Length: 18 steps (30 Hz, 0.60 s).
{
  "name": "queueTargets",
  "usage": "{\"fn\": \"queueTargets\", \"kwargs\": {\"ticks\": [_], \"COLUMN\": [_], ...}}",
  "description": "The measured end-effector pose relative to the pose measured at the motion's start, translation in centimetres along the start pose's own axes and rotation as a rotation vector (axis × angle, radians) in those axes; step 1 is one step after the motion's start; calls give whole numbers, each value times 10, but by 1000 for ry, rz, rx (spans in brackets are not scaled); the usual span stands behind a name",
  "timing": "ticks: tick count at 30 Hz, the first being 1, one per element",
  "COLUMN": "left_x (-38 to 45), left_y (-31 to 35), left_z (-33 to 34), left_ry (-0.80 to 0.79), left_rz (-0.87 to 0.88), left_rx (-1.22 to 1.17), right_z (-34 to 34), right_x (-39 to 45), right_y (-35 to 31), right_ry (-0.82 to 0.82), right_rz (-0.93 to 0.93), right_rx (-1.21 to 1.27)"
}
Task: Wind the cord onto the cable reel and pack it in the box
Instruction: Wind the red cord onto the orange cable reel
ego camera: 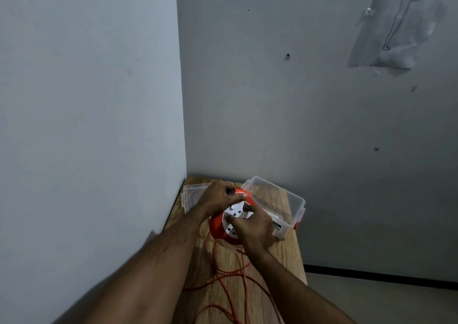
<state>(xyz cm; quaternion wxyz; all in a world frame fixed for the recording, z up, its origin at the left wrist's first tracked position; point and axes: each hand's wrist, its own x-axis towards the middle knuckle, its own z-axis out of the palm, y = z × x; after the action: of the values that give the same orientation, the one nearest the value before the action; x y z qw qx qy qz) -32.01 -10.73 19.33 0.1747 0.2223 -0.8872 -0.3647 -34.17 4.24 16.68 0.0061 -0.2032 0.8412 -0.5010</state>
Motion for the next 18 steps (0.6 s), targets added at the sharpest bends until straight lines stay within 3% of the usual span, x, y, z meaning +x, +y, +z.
{"fn": "queueTargets", "kwargs": {"ticks": [3, 6, 9, 11, 13, 16, 18], "left_x": [0, -3, -4, -4, -4, -4, -2], "left_y": [1, 5, 2, -1, -3, -2, -3], "left_z": [1, 4, 5, 3, 0, -4, -5], "left_ry": [2, 7, -3, -1, 18, 33, 12], "left_rz": [-11, -18, -7, -13, -12, -13, -12], "left_rx": [10, 6, 22, -21, -76, -103, -91], "right_z": [6, 5, 2, 3, 3, -3, -8], "right_x": [1, 0, 1, 2, -1, -5, -1], "right_y": [-5, -19, -24, -19, -14, -1, 12], "right_ry": [-3, 0, -23, -29, 31, 81, -20], "right_rz": [335, 760, 883, 759, 513, -62, -499], "right_rx": [190, 595, 764, 607, 370, 68, -146]}}
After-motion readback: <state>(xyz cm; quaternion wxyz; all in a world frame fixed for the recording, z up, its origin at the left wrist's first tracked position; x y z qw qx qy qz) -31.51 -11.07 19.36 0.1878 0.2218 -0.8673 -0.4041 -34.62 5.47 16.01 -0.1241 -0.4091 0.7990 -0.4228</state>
